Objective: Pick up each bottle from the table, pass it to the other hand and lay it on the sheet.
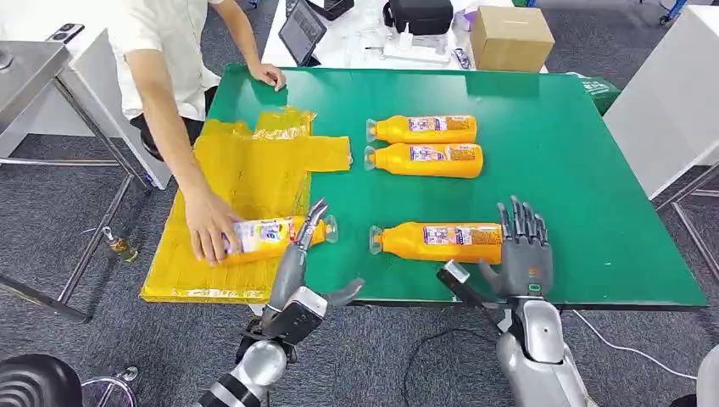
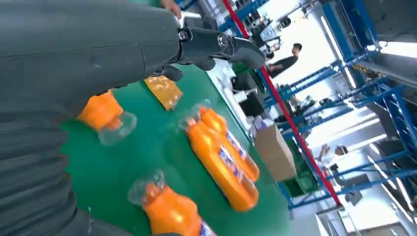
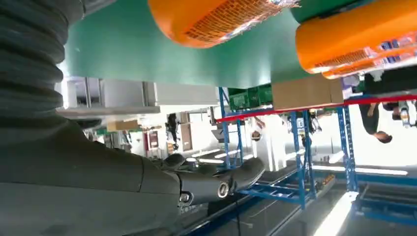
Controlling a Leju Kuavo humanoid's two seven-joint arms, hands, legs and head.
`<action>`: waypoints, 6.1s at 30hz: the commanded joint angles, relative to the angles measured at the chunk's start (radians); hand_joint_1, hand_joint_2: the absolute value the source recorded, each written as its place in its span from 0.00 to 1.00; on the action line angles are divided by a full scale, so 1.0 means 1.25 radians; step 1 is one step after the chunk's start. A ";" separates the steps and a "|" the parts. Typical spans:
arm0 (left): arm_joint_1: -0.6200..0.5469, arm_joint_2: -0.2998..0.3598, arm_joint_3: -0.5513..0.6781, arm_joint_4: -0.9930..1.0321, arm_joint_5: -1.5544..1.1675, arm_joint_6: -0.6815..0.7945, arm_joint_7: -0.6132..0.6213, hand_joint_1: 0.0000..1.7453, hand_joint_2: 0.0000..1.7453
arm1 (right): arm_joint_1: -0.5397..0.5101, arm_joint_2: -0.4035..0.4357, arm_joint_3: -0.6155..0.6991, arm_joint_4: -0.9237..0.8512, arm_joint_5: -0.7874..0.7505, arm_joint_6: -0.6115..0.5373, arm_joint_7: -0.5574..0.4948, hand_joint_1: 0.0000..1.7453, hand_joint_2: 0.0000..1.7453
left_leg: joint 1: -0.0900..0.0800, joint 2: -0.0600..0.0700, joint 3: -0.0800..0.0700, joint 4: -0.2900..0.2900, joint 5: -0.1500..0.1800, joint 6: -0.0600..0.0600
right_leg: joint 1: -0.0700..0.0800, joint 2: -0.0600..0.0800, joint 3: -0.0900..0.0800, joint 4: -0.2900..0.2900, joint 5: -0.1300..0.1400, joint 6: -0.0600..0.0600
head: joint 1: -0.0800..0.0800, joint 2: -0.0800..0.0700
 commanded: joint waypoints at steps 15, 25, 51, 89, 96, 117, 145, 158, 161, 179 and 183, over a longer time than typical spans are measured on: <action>-0.045 0.002 -0.071 0.068 0.034 -0.019 0.021 0.00 1.00 | -0.202 0.010 0.154 0.461 -0.038 0.051 0.051 0.00 1.00 | 0.001 0.001 0.005 -0.001 -0.001 0.001 | 0.002 -0.001 0.005 -0.001 -0.001 -0.003 | 0.000 0.000; -0.042 0.006 -0.074 0.060 0.035 -0.018 0.027 0.00 1.00 | -0.212 -0.002 0.167 0.477 -0.048 0.122 0.079 0.78 1.00 | 0.001 0.001 0.006 -0.001 0.000 0.001 | 0.001 -0.001 0.005 -0.001 0.000 -0.002 | 0.000 0.000; -0.003 -0.026 0.029 0.040 0.375 -0.112 0.106 0.00 1.00 | -0.040 0.058 0.116 0.063 -0.750 0.371 -0.190 1.00 1.00 | 0.001 0.005 0.013 0.000 -0.004 0.000 | 0.002 0.004 0.010 -0.001 -0.001 -0.002 | 0.000 0.000; -0.114 -0.027 -0.033 0.132 0.680 -0.118 0.125 0.00 1.00 | -0.058 0.105 0.459 0.089 -0.780 0.290 -0.222 0.99 1.00 | 0.001 0.003 0.004 0.000 -0.003 0.000 | 0.002 0.003 0.002 -0.001 -0.001 -0.002 | 0.000 0.000; -0.138 -0.032 -0.043 0.185 0.679 -0.145 0.119 0.10 1.00 | -0.065 0.107 0.483 0.071 -0.782 0.286 -0.219 0.99 1.00 | 0.001 0.002 0.004 0.000 -0.004 0.000 | 0.002 0.003 0.003 -0.001 -0.001 -0.002 | 0.000 0.000; -0.136 -0.020 -0.033 0.192 0.728 -0.245 0.153 1.00 1.00 | -0.059 0.111 0.490 0.044 -0.788 0.245 -0.246 0.00 1.00 | 0.001 0.003 0.005 0.000 -0.004 0.001 | 0.002 0.003 0.004 -0.001 -0.002 -0.003 | 0.000 0.000; -0.370 0.029 0.029 0.463 0.532 -0.082 0.155 1.00 1.00 | 0.118 0.222 0.326 -0.656 -0.842 0.001 -0.422 0.00 0.00 | 0.001 0.000 0.003 0.002 -0.004 0.000 | 0.002 0.000 0.002 0.003 -0.004 -0.004 | 0.000 0.000; -0.543 0.108 -0.245 0.651 -0.054 0.119 0.380 1.00 1.00 | 0.099 0.186 0.344 -0.567 -0.897 0.001 -0.422 0.00 0.00 | 0.002 0.004 0.005 0.000 -0.002 0.000 | 0.003 0.003 0.003 0.000 -0.001 -0.003 | 0.000 0.000; -0.578 0.108 -0.325 0.654 -0.208 0.049 0.490 1.00 1.00 | 0.097 0.174 0.347 -0.557 -0.914 0.001 -0.422 0.00 0.00 | 0.003 0.003 0.006 0.000 -0.003 0.000 | 0.004 0.002 0.004 0.000 -0.002 -0.004 | 0.000 0.000; -0.596 0.072 -0.279 0.686 -0.221 -0.269 0.529 1.00 1.00 | 0.081 0.147 0.371 -0.526 -0.952 0.001 -0.422 0.00 1.00 | 0.002 0.002 0.004 0.000 -0.002 0.001 | 0.003 0.001 0.004 0.000 -0.002 -0.003 | 0.000 0.000; -0.580 0.078 -0.260 0.699 -0.215 -0.287 0.511 0.68 1.00 | 0.078 0.146 0.380 -0.507 -0.951 0.001 -0.422 0.00 1.00 | 0.002 0.003 0.005 0.000 -0.003 0.001 | 0.003 0.003 0.004 0.000 -0.001 -0.003 | 0.000 0.000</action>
